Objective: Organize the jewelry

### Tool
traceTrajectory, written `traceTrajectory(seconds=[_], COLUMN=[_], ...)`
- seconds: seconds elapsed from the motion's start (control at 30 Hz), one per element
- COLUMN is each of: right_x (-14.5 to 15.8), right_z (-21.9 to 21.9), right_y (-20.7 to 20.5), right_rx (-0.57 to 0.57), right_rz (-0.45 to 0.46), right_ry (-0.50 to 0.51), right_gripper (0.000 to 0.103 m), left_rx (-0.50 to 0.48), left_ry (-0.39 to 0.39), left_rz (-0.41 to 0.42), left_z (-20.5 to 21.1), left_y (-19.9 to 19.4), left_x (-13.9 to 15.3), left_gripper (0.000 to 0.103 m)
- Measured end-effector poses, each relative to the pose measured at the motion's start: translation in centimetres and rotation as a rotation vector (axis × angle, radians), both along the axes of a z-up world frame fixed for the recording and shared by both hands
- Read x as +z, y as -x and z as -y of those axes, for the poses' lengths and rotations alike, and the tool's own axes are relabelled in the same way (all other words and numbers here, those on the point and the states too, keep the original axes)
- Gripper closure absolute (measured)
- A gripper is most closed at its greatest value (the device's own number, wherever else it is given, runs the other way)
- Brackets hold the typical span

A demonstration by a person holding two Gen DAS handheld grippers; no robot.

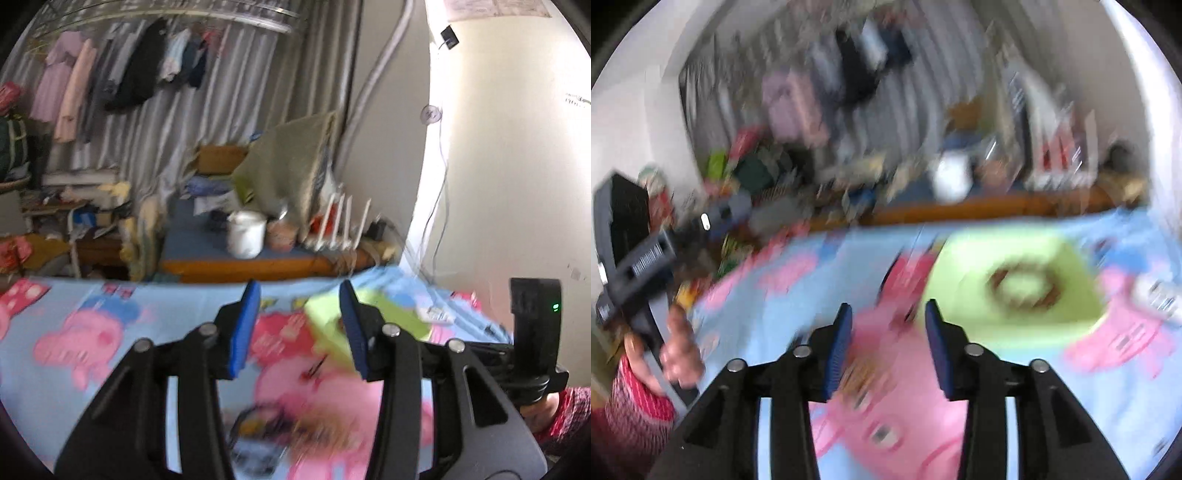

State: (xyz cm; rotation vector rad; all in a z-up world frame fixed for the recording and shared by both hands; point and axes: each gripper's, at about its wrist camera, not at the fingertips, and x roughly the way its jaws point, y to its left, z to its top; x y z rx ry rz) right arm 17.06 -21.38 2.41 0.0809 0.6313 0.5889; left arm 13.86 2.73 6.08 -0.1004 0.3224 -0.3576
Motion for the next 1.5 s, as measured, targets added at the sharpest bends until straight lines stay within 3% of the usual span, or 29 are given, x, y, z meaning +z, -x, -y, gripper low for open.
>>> traceTrajectory(seconds=[0.13,0.23,0.37,0.53,0.6,0.9,1.0,1.1,1.27,1.3,1.33,1.4,1.5], right_x=[-3.4,-4.0,-3.7,-5.0,-4.5,3.5,6.4,9.0,12.2,13.1,13.7,14.8,16.3], right_z=[-3.1,-4.3,-6.1,-7.5,-6.7,-3.0,-2.3,-1.9,-1.1,-0.9,-0.6,-0.2,0.7], right_y=[0.2,-0.4,-1.2,-2.3,-2.0,0.2,0.8,1.7,2.8,3.0,3.2,3.6,3.5], right_rx=[0.058,0.075,0.098,0.083,0.081,0.077,0.092,0.101,0.108,0.108,0.105,0.09,0.068], right_rz=[-0.105,-0.16,-0.141,-0.196,-0.203,-0.104,-0.065,-0.005,0.075,0.098,0.117,0.165,0.211], right_ry=[0.081,0.07,0.124,0.178,0.136,-0.078,-0.131,-0.149,-0.177,-0.185,-0.189,-0.195,-0.202], right_gripper=[0.103,0.103,0.103,0.103,0.103,0.103,0.103,0.103,0.103,0.103,0.103,0.103,0.103], left_rx=[0.041,0.041,0.029,-0.019,-0.031,-0.192,-0.246,-0.29,-0.298,-0.309,-0.331,-0.352,-0.349], left_ry=[0.032,0.089,0.111,0.097,0.072,-0.007,-0.045,-0.058,-0.103,-0.106,-0.112,-0.128,-0.102], left_rz=[-0.124,-0.217,-0.229,-0.227,-0.221,-0.167,-0.114,-0.079,-0.04,-0.046,-0.064,-0.096,-0.058], left_z=[-3.1,-4.9,-5.6,-4.2,-3.3,1.7,3.9,5.6,8.0,8.4,8.8,9.6,9.6], left_y=[1.1,1.4,2.0,2.3,2.2,1.8,2.4,2.6,1.5,1.0,0.4,-0.7,-1.2], left_x=[-3.2,-5.4,-6.3,-6.3,-6.3,-4.7,-3.8,-2.7,-1.9,-1.9,-1.8,-1.4,0.8], left_gripper=[0.061,0.061,0.061,0.061,0.061,0.059,0.043,0.035,0.035,0.047,0.07,0.098,0.098])
